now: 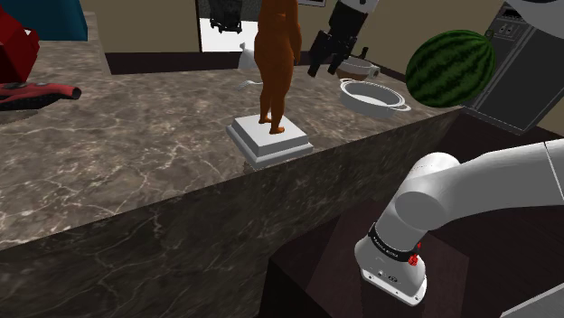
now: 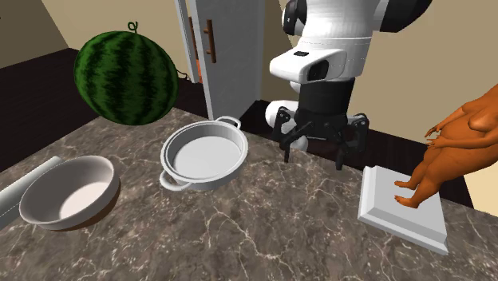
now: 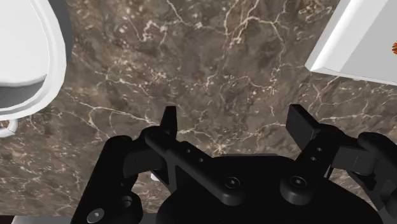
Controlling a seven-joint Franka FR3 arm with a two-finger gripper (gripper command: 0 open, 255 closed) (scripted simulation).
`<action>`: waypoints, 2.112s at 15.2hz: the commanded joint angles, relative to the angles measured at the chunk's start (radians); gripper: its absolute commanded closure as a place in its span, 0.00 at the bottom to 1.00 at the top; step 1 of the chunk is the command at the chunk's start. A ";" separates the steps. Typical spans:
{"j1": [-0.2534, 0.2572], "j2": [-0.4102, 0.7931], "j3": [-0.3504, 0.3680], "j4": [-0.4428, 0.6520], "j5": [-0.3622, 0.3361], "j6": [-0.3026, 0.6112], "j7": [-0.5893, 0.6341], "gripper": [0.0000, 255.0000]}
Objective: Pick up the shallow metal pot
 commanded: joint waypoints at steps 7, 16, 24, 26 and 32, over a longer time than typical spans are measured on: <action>-0.065 0.030 -0.095 0.012 -0.078 -0.075 -0.061 0.00; -0.135 0.076 -0.194 0.014 -0.172 -0.121 -0.128 0.00; -0.139 0.062 -0.201 -0.071 -0.179 -0.049 -0.125 1.00; -0.139 0.061 -0.201 -0.072 -0.179 -0.049 -0.125 1.00; -0.139 0.061 -0.201 -0.072 -0.179 -0.049 -0.125 1.00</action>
